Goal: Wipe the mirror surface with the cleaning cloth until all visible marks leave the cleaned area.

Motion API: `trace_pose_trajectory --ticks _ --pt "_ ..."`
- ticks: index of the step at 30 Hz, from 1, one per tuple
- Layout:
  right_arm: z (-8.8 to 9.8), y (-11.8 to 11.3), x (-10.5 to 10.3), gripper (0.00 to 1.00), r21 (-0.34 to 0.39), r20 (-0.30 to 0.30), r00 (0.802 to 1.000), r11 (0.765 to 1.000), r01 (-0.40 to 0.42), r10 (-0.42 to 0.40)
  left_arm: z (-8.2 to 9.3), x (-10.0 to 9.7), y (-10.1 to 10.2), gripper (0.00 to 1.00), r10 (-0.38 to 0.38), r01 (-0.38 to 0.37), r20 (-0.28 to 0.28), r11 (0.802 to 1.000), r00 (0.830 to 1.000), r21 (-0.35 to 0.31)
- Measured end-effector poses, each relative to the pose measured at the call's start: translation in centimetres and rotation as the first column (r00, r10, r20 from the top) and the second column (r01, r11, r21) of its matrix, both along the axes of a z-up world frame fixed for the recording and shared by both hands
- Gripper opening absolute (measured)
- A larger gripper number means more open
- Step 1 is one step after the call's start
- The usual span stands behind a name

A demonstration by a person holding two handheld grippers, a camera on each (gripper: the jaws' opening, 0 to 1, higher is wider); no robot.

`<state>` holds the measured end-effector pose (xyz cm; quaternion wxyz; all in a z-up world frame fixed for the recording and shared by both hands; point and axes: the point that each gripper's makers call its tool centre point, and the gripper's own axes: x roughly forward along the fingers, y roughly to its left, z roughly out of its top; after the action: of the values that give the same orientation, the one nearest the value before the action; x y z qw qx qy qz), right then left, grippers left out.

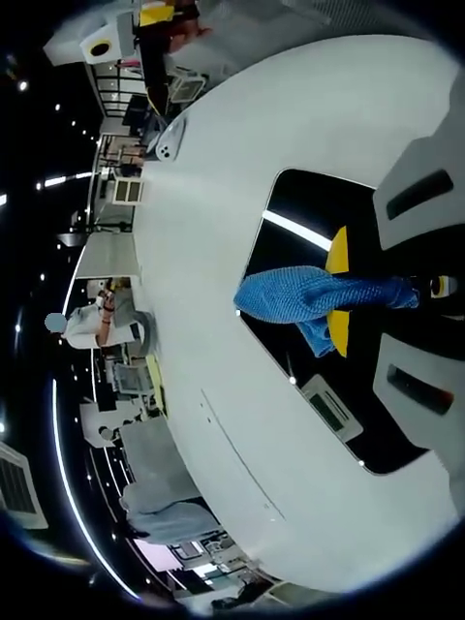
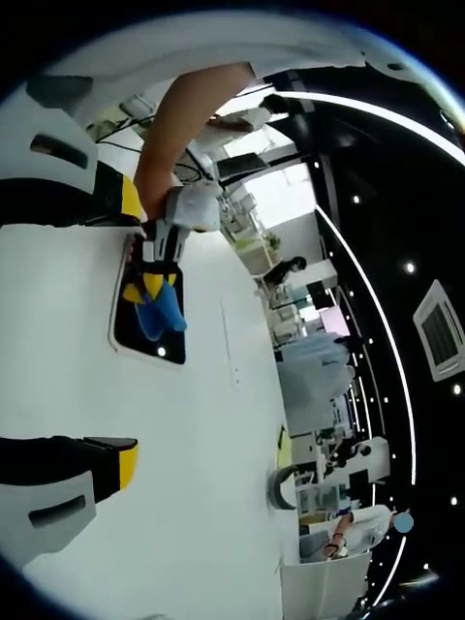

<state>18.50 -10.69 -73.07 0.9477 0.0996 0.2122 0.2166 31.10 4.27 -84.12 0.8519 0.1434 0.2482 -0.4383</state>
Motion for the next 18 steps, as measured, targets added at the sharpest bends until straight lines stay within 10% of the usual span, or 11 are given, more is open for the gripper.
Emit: trace_pose_trajectory --ticks 18 --pt "0.0 0.6 0.1 0.91 0.006 0.007 1.000 1.000 -0.012 0.012 0.0 -0.3 1.1 0.07 0.002 -0.002 0.002 1.000 1.000 0.003"
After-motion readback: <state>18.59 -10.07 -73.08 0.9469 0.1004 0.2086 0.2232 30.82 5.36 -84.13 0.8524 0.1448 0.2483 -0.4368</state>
